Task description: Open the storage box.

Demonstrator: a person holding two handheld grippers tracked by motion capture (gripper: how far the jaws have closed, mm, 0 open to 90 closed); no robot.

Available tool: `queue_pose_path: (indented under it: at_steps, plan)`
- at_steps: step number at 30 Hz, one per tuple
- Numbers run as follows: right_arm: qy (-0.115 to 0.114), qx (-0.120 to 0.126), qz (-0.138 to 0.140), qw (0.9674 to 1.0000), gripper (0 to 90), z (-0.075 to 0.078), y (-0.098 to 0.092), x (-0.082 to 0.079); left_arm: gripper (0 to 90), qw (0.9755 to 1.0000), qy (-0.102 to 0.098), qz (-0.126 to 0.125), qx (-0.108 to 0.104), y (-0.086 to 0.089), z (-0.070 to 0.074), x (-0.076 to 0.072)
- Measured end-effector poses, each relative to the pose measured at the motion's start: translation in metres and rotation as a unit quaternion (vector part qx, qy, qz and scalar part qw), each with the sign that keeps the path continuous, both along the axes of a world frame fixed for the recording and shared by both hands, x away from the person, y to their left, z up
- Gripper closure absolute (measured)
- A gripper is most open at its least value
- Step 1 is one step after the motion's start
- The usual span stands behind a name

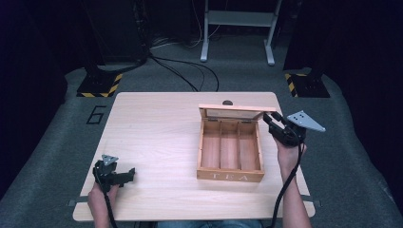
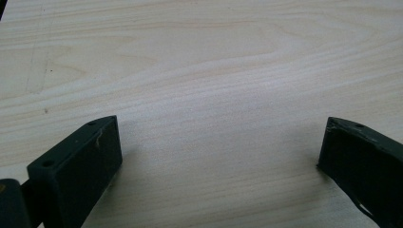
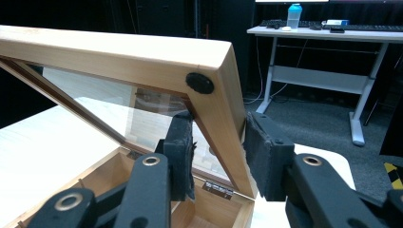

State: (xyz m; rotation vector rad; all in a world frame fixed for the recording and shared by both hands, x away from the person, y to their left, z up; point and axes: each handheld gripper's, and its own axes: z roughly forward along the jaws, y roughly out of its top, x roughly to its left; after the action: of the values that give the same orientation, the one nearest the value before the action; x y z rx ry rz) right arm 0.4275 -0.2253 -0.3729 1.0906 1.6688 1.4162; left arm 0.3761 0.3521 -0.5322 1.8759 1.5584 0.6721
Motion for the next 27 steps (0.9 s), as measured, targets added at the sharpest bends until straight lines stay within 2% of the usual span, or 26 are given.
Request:
queue_pose_path:
  at_steps: [27]
  plan:
    - [0.0,-0.004,-0.001,1.0,63.2,0.0014,0.0004,0.0007,0.4,1.0,0.0,0.0,0.0,0.0,0.0,0.0]
